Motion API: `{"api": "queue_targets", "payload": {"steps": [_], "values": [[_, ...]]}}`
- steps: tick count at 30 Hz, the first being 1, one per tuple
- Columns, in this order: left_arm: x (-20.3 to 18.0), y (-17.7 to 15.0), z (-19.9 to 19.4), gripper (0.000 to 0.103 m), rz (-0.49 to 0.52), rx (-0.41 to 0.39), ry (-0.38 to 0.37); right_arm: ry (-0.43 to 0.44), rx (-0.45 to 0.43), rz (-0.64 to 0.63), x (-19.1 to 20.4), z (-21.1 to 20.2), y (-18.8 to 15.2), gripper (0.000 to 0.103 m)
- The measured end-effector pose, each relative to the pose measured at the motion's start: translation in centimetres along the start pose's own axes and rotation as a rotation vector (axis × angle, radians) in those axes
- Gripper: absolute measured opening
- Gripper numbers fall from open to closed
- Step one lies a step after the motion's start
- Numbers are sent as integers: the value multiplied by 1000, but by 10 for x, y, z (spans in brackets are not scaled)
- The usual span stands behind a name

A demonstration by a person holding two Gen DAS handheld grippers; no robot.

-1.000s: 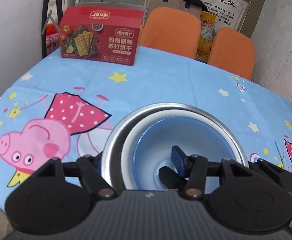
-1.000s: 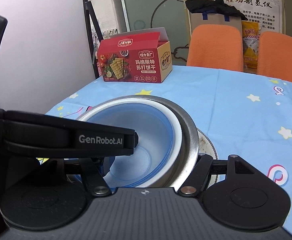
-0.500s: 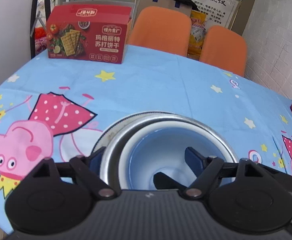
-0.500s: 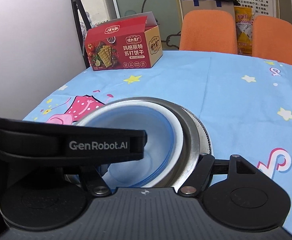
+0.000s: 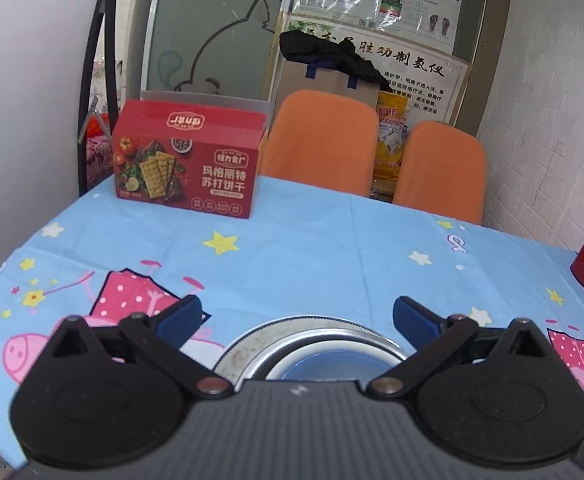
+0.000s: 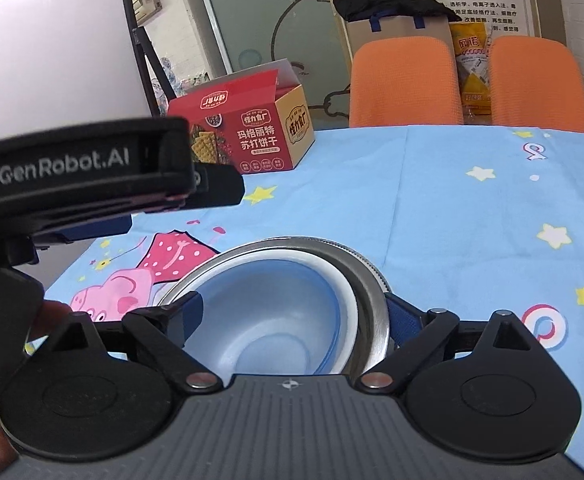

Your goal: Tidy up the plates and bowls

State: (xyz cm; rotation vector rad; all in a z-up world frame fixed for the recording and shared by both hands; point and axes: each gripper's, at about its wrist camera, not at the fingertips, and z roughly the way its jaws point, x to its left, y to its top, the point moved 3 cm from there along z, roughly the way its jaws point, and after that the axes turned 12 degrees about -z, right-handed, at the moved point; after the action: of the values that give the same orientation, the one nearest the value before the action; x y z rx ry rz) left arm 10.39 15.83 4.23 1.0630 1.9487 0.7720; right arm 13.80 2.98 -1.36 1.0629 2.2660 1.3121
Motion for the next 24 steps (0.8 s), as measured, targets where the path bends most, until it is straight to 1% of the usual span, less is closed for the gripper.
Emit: {"api": "queue_targets", "payload": {"steps": [2,4,6,9,12,17,21,24], "values": [[1,-1,-5,101,4,-4,9,-3,-19,-2,-2,1,2,103],[1,-2,-9,101,9,-7,6,-36,-40,0,-8,-6,5,103],[-2,-4,-11,101,7,-8,6,-51,-65,13,-17,-16,7,103],[-9,-9,-12,101,10,0,-9,-97,-83,26,-30,-30,4,103],[-20,-18,-12,101,18,17,-17,-153,-84,44,-45,-45,-6,103],[-45,-39,-20,101,58,29,-48,-272,-88,79,-72,-75,-25,103],[-67,-60,-35,101,114,31,-84,-348,-106,120,-90,-103,-39,103],[-76,-79,-51,102,156,33,-96,-395,-99,139,-97,-120,-51,103]]}}
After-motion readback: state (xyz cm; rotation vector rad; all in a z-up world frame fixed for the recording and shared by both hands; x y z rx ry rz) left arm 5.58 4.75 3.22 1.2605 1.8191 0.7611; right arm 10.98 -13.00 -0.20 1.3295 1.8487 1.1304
